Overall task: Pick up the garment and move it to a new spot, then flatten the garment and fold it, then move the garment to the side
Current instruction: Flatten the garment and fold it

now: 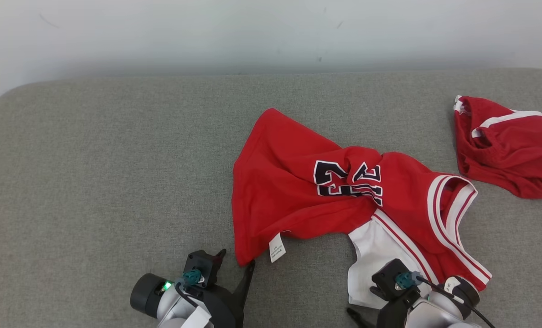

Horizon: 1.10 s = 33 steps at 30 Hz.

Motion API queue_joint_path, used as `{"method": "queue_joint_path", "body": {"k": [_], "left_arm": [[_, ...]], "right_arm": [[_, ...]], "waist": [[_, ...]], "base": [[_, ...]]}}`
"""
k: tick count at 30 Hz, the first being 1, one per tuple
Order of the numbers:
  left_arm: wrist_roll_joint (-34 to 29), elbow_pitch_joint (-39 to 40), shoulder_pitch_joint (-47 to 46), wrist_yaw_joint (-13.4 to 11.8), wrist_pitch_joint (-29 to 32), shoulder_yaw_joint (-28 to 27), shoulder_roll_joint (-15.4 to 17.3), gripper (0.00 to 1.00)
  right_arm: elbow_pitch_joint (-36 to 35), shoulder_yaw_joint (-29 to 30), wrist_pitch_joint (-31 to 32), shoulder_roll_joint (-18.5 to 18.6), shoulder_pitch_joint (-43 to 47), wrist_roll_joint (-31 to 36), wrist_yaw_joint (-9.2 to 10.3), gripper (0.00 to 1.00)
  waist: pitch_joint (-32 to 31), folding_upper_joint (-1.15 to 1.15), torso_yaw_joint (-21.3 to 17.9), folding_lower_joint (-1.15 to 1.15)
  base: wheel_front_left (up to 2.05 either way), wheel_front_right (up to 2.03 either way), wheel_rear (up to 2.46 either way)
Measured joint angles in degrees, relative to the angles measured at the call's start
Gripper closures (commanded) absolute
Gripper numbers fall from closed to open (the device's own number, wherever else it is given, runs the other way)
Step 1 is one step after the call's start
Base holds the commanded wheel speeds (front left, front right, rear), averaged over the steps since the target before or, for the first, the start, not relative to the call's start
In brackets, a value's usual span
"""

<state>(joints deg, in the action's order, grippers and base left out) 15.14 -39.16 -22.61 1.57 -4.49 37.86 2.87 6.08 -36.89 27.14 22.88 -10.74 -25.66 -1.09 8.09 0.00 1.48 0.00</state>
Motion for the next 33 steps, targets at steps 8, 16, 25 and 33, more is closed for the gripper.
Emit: {"method": "queue_joint_path", "body": {"k": [8, 16, 25, 33], "left_arm": [[0.37, -2.03, -1.40, 0.55, -0.08, 0.59, -0.14, 1.00], [1.07, -2.08, -1.78, -0.59, -2.36, -1.41, -0.36, 1.00], [2.88, 0.63, -2.32, -3.42, -5.87, -6.43, 4.26, 1.00], [4.65, 3.81, -2.99, 0.42, -5.38, -7.26, 6.44, 1.00]], "right_arm": [[3.83, -0.47, -1.52, -1.81, -2.24, 1.65, 0.09, 1.00], [4.80, 3.85, -6.94, -3.77, -2.63, -2.26, 0.09, 1.00], [2.09, 11.80, -12.54, -2.21, -2.99, -8.75, -1.98, 1.00], [3.01, 8.99, -7.38, 1.79, -9.37, -10.09, -5.23, 1.00]], "waist": [[0.02, 0.00, -0.38, 0.00], [-0.12, 0.00, -0.48, 0.00], [-0.87, 0.00, -0.48, 0.00], [-0.40, 0.00, -0.43, 0.00]], "base": [[0.00, 0.00, 0.00], [0.00, 0.00, 0.00], [0.00, 0.00, 0.00], [0.00, 0.00, 0.00]]}}
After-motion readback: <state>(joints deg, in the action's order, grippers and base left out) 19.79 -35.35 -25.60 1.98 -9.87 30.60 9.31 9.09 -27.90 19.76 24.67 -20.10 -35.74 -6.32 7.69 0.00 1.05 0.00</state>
